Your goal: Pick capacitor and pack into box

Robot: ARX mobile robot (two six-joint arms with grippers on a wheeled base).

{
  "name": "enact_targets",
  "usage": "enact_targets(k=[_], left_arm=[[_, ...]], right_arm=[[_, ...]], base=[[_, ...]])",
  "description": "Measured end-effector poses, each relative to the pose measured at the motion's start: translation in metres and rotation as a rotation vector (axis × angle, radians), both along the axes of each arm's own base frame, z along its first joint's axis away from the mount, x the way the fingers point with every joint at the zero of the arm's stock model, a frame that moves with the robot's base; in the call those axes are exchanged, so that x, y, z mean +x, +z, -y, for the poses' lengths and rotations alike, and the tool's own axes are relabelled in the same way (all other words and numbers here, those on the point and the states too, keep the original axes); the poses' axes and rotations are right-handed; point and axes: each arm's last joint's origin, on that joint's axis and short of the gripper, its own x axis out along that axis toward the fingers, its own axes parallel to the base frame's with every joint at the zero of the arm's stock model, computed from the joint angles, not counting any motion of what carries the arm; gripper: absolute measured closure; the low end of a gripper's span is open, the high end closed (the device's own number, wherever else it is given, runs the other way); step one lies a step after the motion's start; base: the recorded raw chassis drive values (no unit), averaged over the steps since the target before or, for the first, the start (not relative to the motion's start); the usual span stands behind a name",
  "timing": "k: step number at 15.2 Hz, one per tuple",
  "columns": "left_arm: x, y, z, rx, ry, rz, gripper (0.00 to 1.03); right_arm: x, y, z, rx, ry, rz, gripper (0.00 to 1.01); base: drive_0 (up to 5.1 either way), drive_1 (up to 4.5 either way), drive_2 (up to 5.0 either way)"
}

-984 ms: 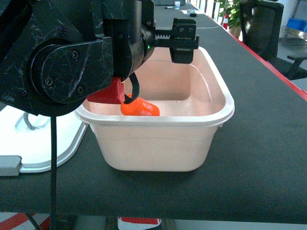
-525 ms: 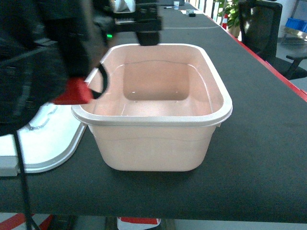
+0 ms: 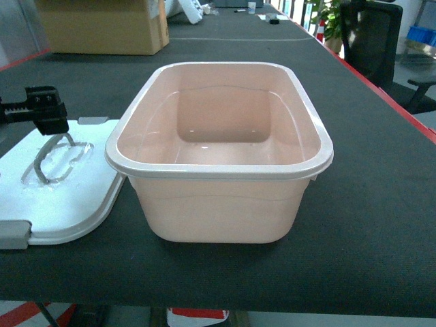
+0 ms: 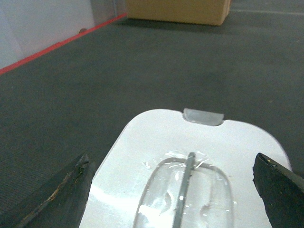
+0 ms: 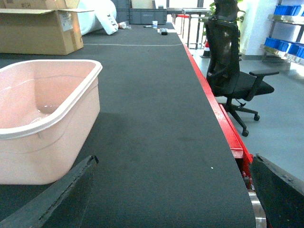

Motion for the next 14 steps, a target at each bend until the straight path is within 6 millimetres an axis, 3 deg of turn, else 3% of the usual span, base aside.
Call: enact_targets(k=[2,5,8,10,14], left_arm=[[0.027,-0.038,-0.011,0.019,-0.031,-0.114,0.05],[0.042,-0.057,-0.007,0.05,-0.114,-0.181,0.06],[0.053,-0.057,-0.01,0.035,-0.121,-0.215,0.4],[0.053,-0.067,-0.014,0.005,-0.107,-0.246,0.62],[0.056,-0.066,-0.016,-0.014,-0.091,-0.233,1.02]], right_arm=[[0.0,0.0,0.0,0.0,0.0,0.0,0.03],[0.0,0.0,0.0,0.0,0.0,0.0,0.03],[0.0,0.0,0.0,0.0,0.0,0.0,0.03],[0.0,0.0,0.0,0.0,0.0,0.0,0.03],[0.0,0.0,0.0,0.0,0.0,0.0,0.03]], base=[[0.0,0.0,0.0],[0.0,0.0,0.0],[0.0,0.0,0.0],[0.0,0.0,0.0],[0.0,0.0,0.0]])
